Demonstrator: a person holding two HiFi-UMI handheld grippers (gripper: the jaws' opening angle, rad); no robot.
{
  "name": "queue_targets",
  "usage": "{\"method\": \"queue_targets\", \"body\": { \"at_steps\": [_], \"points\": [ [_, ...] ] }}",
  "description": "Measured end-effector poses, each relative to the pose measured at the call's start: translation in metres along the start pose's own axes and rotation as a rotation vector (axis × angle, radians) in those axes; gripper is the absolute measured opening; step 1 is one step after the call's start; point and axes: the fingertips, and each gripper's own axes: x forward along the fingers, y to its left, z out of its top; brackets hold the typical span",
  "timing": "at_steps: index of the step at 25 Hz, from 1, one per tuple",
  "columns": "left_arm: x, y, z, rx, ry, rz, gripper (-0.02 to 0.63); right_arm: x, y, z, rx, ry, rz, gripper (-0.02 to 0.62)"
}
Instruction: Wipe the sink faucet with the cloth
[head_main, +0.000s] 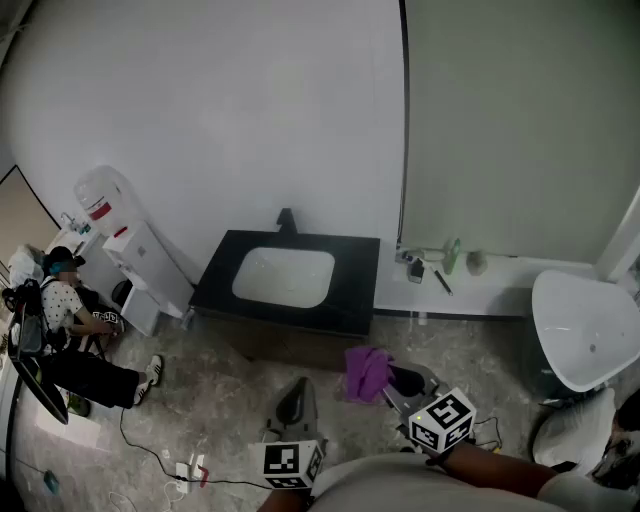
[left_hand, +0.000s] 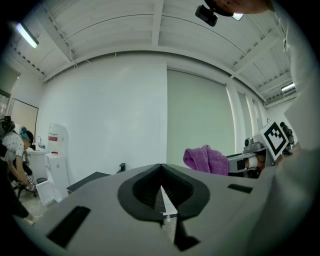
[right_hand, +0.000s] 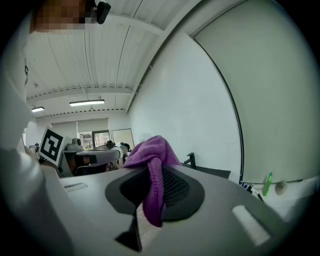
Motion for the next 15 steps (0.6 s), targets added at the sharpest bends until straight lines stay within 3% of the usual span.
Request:
{"method": "queue_targets", "body": {
  "at_steps": [15],
  "points": [
    [-0.005,0.024,-0.005,-0.012,0.014,-0.021,0.006,0.016,0.016,0.001,0.009,-0.007,-0.017,0.057]
  ]
}}
